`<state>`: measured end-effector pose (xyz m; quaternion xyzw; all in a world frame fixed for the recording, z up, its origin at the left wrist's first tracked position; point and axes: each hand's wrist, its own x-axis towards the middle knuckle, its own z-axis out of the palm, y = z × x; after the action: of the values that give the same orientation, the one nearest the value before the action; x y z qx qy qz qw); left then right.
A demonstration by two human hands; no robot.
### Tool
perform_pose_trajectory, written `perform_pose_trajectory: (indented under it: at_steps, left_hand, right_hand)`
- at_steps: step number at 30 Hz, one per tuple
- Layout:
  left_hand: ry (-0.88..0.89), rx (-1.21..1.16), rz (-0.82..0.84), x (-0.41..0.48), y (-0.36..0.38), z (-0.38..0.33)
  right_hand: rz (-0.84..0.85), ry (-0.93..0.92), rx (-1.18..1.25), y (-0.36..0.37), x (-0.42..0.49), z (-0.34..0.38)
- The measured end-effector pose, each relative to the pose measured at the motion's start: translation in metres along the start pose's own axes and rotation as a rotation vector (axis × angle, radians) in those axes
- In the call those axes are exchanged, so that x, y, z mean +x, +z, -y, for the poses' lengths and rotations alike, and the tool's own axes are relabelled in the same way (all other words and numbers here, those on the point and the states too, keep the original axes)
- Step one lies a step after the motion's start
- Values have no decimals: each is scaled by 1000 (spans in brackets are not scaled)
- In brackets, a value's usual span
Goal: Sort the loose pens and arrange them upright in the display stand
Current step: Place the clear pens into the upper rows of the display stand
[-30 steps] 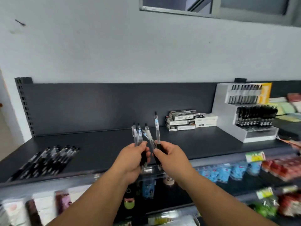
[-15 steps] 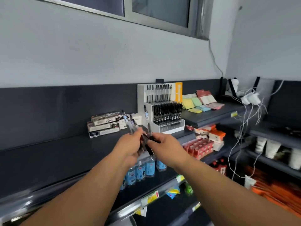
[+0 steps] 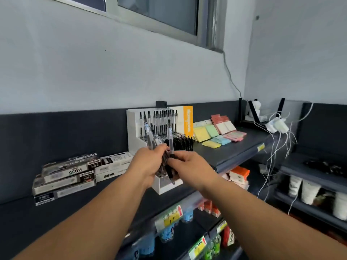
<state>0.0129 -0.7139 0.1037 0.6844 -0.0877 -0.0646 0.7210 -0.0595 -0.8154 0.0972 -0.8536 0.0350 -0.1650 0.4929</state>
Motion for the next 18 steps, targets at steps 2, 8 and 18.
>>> perform_pose_trajectory:
  at_steps: [2, 8, 18]
  left_hand:
    - [42, 44, -42, 31, 3, -8]
    - [140, 165, -104, 84, 4, -19]
    - [206, 241, -60, 111, 28, -24]
  right_hand:
    - [19, 23, 58, -6, 32, -2]
    - [76, 63, 326, -19, 96, -16]
    - [208, -148, 2, -47, 166, -48]
